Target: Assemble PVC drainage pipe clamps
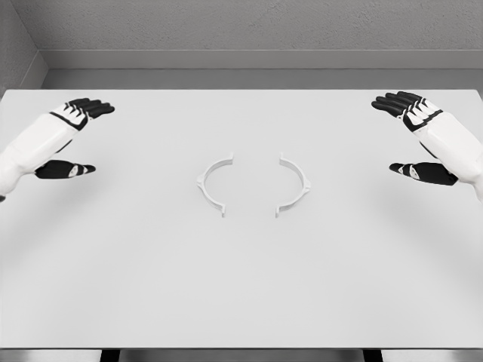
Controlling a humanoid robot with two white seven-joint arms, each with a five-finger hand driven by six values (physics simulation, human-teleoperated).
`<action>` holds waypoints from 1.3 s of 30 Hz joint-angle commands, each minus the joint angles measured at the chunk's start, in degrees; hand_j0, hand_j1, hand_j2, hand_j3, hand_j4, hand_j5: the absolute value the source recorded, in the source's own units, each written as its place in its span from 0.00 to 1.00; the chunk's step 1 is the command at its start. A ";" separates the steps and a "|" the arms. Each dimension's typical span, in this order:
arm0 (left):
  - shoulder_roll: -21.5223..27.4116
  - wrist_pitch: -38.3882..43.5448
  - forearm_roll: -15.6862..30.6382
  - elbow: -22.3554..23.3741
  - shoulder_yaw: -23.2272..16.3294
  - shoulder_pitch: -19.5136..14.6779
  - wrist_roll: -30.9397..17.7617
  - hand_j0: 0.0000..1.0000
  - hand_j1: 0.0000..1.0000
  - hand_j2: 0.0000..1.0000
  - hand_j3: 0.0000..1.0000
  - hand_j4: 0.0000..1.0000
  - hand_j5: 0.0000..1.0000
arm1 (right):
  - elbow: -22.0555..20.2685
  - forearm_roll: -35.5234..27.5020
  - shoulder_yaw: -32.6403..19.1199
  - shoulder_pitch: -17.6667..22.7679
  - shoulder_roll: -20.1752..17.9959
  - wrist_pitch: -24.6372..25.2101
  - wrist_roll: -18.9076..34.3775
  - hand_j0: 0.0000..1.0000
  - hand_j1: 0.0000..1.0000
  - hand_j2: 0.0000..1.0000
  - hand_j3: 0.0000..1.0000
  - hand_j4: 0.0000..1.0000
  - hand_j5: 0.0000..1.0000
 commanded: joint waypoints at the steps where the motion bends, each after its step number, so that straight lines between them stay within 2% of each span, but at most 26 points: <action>1: -0.11 0.00 0.36 -0.02 -0.22 0.00 0.04 1.00 1.00 1.00 1.00 1.00 1.00 | 0.48 -0.38 0.14 0.00 -0.05 0.05 -0.20 1.00 1.00 1.00 1.00 1.00 1.00; 4: -0.20 0.00 0.45 -0.02 -0.22 -0.09 0.04 1.00 1.00 1.00 1.00 1.00 1.00 | 0.66 -0.38 0.84 -0.26 0.74 0.05 -0.03 1.00 1.00 1.00 1.00 1.00 1.00; 5: -1.42 0.00 0.36 -0.02 -0.31 -0.09 0.04 1.00 1.00 1.00 1.00 1.00 1.00 | 0.75 0.32 3.12 -2.89 2.32 0.05 0.06 1.00 1.00 1.00 1.00 1.00 1.00; 6: -2.48 0.00 0.27 -0.11 -0.31 -0.09 0.04 1.00 1.00 1.00 1.00 1.00 1.00 | 1.19 3.56 6.28 -5.18 2.50 0.05 -0.03 1.00 1.00 1.00 1.00 1.00 1.00; 7: -4.93 0.00 -0.25 0.24 -0.66 -0.44 0.04 1.00 1.00 1.00 1.00 1.00 1.00 | 1.89 8.04 10.32 -9.12 3.37 1.64 -0.03 1.00 1.00 1.00 1.00 1.00 1.00; 9: -6.87 0.00 -3.86 0.59 -1.10 -1.93 0.04 1.00 1.00 1.00 1.00 1.00 1.00 | 3.91 9.81 14.03 -11.07 5.57 3.59 0.06 1.00 1.00 1.00 1.00 1.00 1.00; 11: -9.16 0.00 -5.26 2.61 -2.42 -3.87 0.04 1.00 1.00 1.00 1.00 1.00 1.00 | 4.27 10.16 15.17 -11.34 6.98 5.43 0.06 1.00 1.00 1.00 1.00 1.00 1.00; 14: -10.04 0.00 -6.14 3.93 -4.00 -5.36 0.04 1.00 1.00 1.00 1.00 1.00 1.00 | 6.99 14.38 15.43 -12.39 10.85 8.69 -0.03 1.00 1.00 1.00 1.00 1.00 1.00; 16: -11.45 0.00 -6.14 6.83 -4.88 -7.29 0.04 1.00 1.00 1.00 1.00 1.00 1.00 | 8.75 14.38 15.52 -12.39 11.02 9.65 -0.11 1.00 1.00 1.00 1.00 1.00 1.00; 19: -11.80 0.00 -6.14 7.89 -7.69 -8.79 0.04 1.00 1.00 1.00 1.00 1.00 1.00 | 8.66 14.47 15.52 -12.13 11.02 9.92 -0.11 1.00 1.00 1.00 1.00 1.00 1.00; 22: -12.50 0.00 -7.29 8.15 -9.01 -9.58 0.04 1.00 1.00 1.00 1.00 1.00 1.00 | 7.87 16.23 15.52 -10.81 10.58 9.92 -0.11 1.00 1.00 1.00 1.00 1.00 1.00; 25: -13.29 0.00 -7.29 9.29 -10.59 -10.63 0.04 1.00 1.00 1.00 1.00 1.00 1.00 | 3.30 16.14 15.26 -8.88 9.00 9.48 0.15 1.00 1.00 1.00 1.00 1.00 1.00; 29: -14.43 0.00 -7.29 10.52 -11.64 -11.42 0.04 1.00 1.00 1.00 1.00 1.00 1.00 | 3.12 16.23 15.34 -8.00 8.65 9.39 2.70 1.00 1.00 1.00 1.00 1.00 1.00; 30: -14.61 0.00 -7.29 11.58 -13.05 -12.48 0.04 1.00 1.00 1.00 1.00 1.00 1.00 | 3.12 16.23 15.34 -8.00 8.65 9.39 2.70 1.00 1.00 1.00 1.00 1.00 1.00; 34: -14.96 0.00 -7.29 12.28 -14.19 -13.27 0.04 1.00 1.00 1.00 1.00 1.00 1.00 | 4.09 16.84 15.52 -8.44 9.09 9.92 2.88 1.00 1.00 1.00 1.00 1.00 1.00; 39: -16.37 0.00 -7.29 14.83 -16.13 -14.94 0.04 1.00 1.00 1.00 1.00 1.00 1.00 | 8.66 16.93 18.33 -10.81 9.62 10.27 2.88 1.00 1.00 1.00 1.00 1.00 1.00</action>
